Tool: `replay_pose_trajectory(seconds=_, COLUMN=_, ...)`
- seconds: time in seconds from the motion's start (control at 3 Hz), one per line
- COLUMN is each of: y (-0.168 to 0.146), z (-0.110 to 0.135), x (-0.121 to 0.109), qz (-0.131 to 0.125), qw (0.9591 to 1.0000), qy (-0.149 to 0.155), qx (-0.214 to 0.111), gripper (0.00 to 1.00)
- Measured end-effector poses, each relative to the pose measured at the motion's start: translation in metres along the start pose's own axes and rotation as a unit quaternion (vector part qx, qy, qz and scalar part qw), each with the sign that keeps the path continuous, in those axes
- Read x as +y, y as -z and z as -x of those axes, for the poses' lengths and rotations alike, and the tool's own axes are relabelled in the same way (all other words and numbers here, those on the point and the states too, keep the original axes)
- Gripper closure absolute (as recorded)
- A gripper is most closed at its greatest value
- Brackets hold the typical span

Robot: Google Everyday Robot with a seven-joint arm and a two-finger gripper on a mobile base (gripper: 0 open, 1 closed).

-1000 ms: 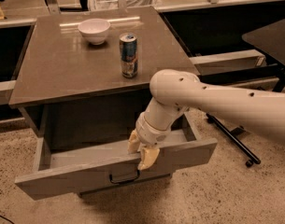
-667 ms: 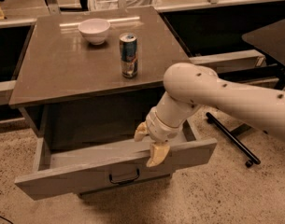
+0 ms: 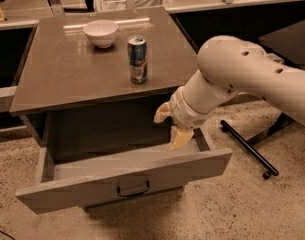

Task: Open top drawer

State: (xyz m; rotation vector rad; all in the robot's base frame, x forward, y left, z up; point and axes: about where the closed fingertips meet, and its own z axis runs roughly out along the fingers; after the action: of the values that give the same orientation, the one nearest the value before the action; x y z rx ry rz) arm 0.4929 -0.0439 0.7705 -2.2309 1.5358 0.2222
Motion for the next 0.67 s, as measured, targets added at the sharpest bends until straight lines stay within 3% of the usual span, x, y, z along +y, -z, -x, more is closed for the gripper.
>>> replay_pose_trajectory(seconds=0.33, y=-0.020, z=0.009, x=-0.026, qz=-0.009, qw=0.9999, qy=-0.006, qx=-0.001, gripper=0.56)
replay_pose_trajectory(seconds=0.67, y=-0.080, z=0.034, x=-0.045, qz=0.003, qw=0.9998, qy=-0.019, qx=-0.001, gripper=0.79)
